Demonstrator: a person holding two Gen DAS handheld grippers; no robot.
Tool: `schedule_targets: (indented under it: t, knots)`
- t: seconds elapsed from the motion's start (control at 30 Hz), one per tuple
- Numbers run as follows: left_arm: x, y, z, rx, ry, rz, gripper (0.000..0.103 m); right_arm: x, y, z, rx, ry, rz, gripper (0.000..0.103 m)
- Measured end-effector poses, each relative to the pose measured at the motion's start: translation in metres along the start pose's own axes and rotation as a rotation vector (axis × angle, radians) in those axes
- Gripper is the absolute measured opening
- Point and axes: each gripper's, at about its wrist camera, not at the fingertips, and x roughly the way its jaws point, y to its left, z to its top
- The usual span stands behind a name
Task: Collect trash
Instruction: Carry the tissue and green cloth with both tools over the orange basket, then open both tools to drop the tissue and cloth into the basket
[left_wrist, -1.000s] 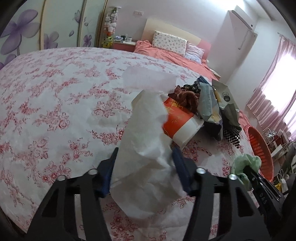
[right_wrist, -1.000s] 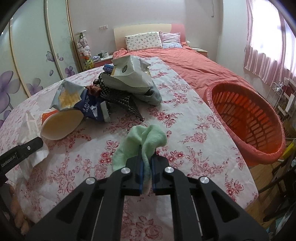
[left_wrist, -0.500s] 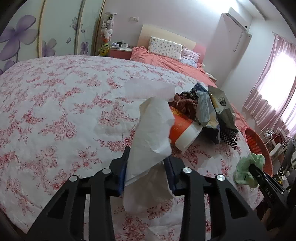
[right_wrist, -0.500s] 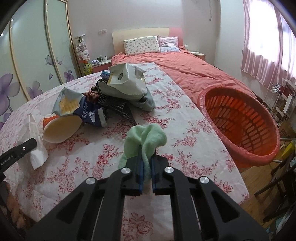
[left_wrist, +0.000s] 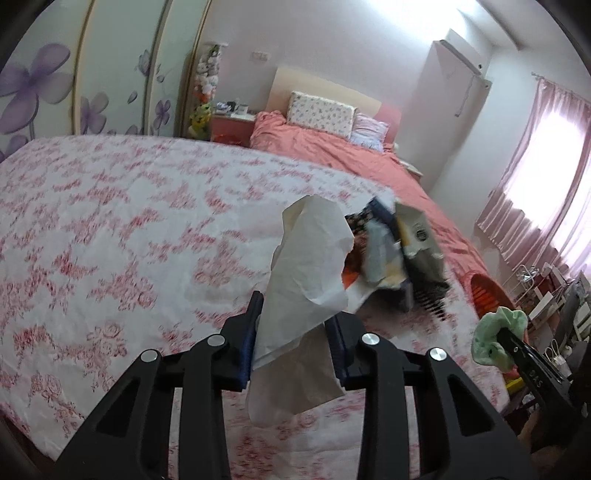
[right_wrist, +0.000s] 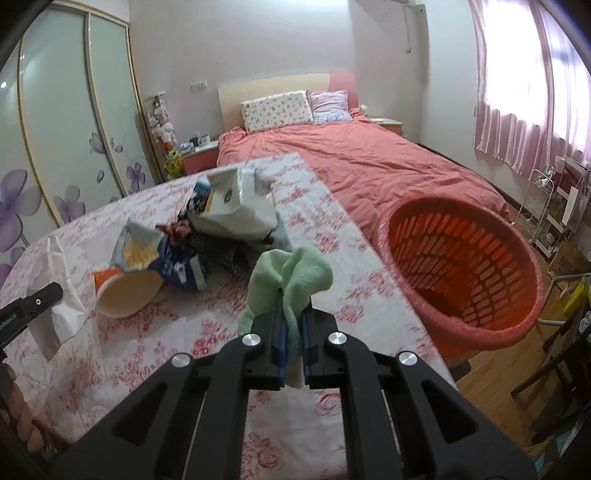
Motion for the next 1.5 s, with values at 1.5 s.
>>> schedule_targets:
  t: [1.5]
  knots:
    - [0.137,-0.313,-0.025,0.394,0.286,-0.485,0.063,0.032,-0.242,0.063,0.376,-0.133,-0.151,0.035]
